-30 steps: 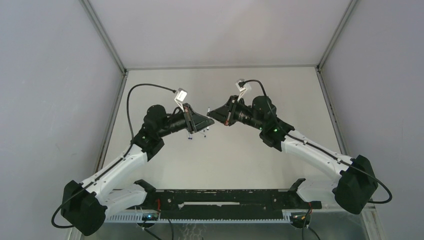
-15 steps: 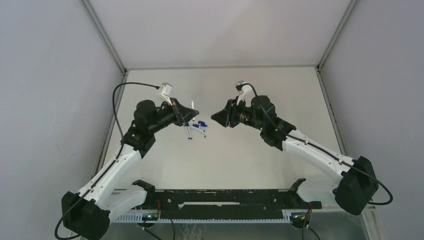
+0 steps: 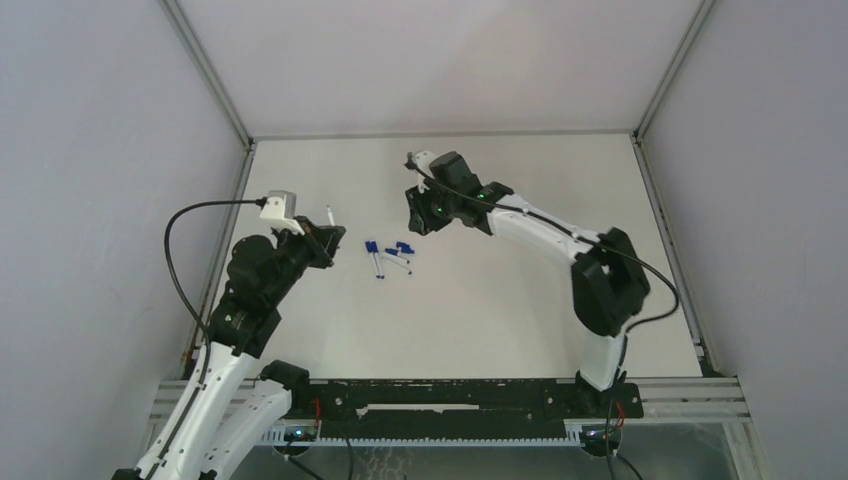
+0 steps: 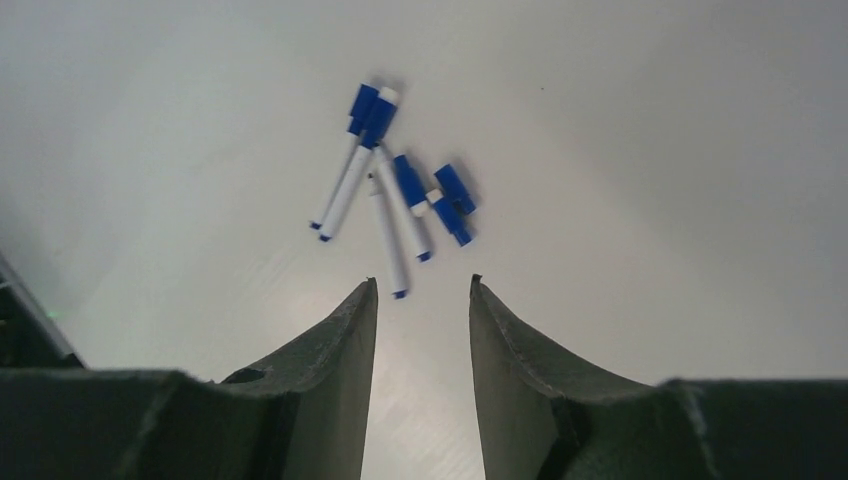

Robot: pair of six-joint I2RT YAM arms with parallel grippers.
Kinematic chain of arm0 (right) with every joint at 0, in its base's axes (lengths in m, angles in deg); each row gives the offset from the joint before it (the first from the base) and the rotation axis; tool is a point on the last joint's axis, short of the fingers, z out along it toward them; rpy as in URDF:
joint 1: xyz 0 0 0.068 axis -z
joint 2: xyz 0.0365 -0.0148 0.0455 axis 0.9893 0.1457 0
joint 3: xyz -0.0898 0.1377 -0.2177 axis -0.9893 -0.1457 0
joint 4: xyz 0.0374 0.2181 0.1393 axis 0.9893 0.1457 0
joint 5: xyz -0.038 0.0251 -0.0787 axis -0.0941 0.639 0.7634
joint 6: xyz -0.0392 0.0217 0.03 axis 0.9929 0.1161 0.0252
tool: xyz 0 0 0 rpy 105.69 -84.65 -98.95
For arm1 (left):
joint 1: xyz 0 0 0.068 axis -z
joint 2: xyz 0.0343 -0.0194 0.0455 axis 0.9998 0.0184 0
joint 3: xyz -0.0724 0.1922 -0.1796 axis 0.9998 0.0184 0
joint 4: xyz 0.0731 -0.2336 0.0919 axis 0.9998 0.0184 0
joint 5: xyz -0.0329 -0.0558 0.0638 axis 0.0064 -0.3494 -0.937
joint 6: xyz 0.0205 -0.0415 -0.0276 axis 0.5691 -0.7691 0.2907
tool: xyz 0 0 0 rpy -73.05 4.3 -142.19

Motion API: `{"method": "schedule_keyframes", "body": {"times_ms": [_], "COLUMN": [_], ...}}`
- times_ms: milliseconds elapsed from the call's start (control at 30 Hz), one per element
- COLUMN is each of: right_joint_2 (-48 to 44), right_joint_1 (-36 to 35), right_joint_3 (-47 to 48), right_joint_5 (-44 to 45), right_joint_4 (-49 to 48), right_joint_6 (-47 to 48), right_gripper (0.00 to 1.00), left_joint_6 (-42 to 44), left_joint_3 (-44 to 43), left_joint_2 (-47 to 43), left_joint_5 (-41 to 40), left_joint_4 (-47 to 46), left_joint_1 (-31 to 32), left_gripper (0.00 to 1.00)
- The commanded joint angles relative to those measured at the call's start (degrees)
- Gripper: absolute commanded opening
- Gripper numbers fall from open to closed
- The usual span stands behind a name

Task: Insert the pens into the pen caps
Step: Adjust the pen cap at the center of the board.

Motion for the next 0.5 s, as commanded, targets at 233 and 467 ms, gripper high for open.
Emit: {"method": "schedule_keyframes", "body": {"times_ms": [233,467], "right_joint_2": [19.7,27.1], "right_joint_1": [-1.1,-2.5], "right_joint_3": [20.8,29.0], "right_joint_5": [0.9,1.3], "right_joint_4": [8.6,11.1], "right_joint_6": [6.8,7.1], "right_gripper": [0.55,0.61], "left_joint_6": [4.1,3.8], "left_joint_3": [3.8,3.7], "left_joint_2": [-3.4,-2.8], "left_joint_5": [-9.9,-9.6], "left_joint_4": [4.7,4.8], "left_joint_1": [-0.3,-0.3], "left_gripper": [0.0,0.0]}}
